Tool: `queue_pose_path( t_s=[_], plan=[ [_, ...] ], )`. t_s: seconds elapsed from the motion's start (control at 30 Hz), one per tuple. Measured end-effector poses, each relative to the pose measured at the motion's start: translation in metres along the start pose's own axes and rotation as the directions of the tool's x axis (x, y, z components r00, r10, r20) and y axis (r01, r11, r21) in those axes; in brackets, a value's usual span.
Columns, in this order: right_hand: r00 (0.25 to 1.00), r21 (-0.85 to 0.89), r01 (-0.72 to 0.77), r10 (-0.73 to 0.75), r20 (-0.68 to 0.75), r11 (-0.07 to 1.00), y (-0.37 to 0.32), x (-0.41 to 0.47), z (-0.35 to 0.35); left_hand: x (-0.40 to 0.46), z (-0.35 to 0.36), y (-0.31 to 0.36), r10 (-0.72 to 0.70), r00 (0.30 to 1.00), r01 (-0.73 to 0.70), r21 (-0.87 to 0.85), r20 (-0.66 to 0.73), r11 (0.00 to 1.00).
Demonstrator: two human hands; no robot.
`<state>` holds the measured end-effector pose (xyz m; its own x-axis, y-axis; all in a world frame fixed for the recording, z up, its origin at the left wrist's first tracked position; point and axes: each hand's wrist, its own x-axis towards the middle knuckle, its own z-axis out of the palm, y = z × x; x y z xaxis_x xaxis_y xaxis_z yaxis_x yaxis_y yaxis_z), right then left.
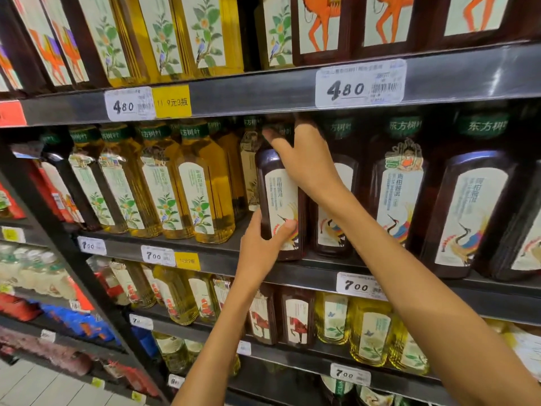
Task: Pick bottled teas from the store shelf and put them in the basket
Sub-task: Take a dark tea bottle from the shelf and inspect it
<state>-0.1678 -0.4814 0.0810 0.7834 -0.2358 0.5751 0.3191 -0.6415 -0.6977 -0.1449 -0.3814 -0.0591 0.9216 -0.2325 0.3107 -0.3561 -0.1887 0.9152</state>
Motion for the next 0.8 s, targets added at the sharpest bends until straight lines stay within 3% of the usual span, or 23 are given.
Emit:
queue_pose_path(
  t_s=[0.2,0.37,0.5,0.6,0.67,0.73,0.8],
  plan=[
    [0.982,-0.16,0.116,-0.138,-0.132,0.98,0.007,-0.018,-0.004,0.009,-0.008,0.001,-0.019,0.997,0.02,-0.017,0.074,1.0],
    [0.902,-0.323,0.071,-0.199,-0.383,0.944,0.019,-0.036,-0.02,0.008,-0.007,0.007,-0.031,0.998,0.029,0.027,0.047,0.999],
    [0.94,-0.446,-0.054,-0.106,-0.326,0.894,0.017,-0.022,-0.021,-0.008,0.008,0.013,0.016,0.988,-0.015,0.009,-0.154,1.0],
    [0.945,-0.509,-0.15,-0.028,-0.326,0.848,0.02,-0.011,-0.022,-0.029,0.02,0.02,0.051,0.936,-0.046,0.022,-0.349,0.999],
    [0.954,-0.486,-0.211,0.07,-0.292,0.848,0.022,-0.003,-0.023,-0.045,0.028,0.022,0.149,0.887,-0.108,0.118,-0.438,0.987],
    [0.954,-0.48,-0.222,0.087,-0.287,0.849,0.021,0.0,-0.025,-0.062,0.039,0.023,0.258,0.86,-0.174,0.224,-0.44,0.959],
    [0.955,-0.447,-0.189,0.058,-0.292,0.874,0.018,0.0,-0.029,-0.074,0.049,0.021,0.295,0.885,-0.221,0.232,-0.361,0.947]
  ],
)
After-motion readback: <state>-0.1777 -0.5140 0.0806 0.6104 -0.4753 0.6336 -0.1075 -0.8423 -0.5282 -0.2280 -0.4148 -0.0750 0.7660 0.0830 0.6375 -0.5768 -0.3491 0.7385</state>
